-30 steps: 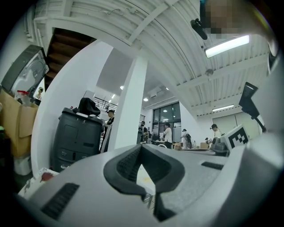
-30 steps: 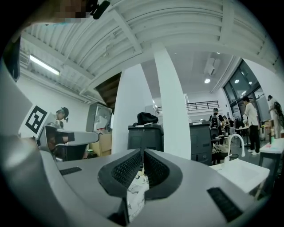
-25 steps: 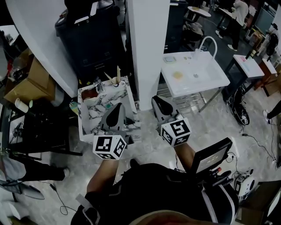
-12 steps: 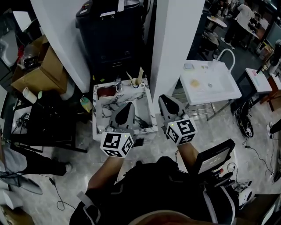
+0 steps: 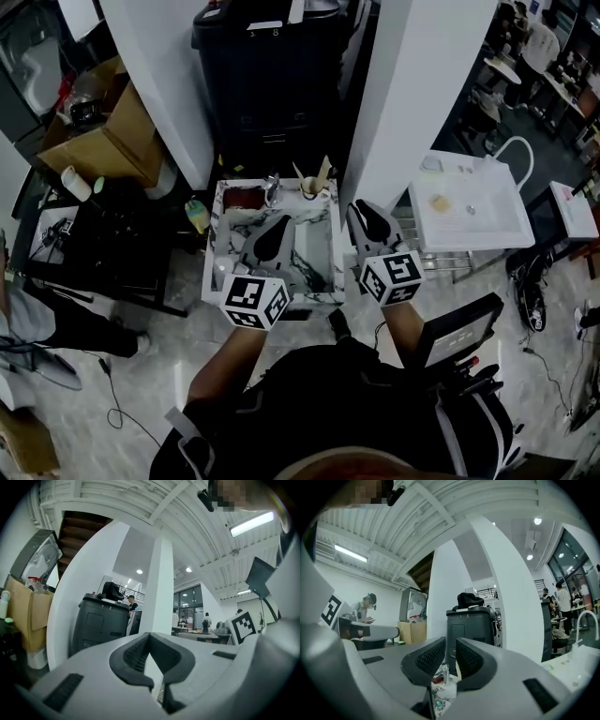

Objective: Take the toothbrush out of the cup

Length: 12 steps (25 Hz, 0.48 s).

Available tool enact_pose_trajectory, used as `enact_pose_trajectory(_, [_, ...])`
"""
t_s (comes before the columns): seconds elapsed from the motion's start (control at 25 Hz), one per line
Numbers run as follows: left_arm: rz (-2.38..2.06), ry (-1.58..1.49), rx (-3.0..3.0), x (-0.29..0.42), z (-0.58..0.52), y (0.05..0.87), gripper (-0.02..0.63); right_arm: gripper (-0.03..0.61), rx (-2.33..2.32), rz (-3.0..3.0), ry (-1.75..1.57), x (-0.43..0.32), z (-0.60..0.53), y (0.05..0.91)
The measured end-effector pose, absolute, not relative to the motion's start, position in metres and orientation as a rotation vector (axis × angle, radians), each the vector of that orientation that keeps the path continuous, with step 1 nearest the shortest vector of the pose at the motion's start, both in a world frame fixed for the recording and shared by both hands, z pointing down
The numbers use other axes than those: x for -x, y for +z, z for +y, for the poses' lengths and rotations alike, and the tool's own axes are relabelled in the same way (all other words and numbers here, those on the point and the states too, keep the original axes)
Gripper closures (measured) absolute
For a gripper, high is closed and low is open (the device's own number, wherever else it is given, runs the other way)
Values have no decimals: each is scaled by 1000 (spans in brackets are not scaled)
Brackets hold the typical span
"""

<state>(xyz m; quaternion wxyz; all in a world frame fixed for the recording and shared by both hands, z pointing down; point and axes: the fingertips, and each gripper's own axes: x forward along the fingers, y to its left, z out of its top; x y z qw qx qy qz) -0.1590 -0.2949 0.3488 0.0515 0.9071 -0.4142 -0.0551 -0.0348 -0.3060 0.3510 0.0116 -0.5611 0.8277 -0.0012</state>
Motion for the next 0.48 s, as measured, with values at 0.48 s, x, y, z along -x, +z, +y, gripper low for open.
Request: enact_pose_trajectory(0.48, [-1542,-121,-2583,129,-383,368,612,480,1542,2725,-33,7,-401,362])
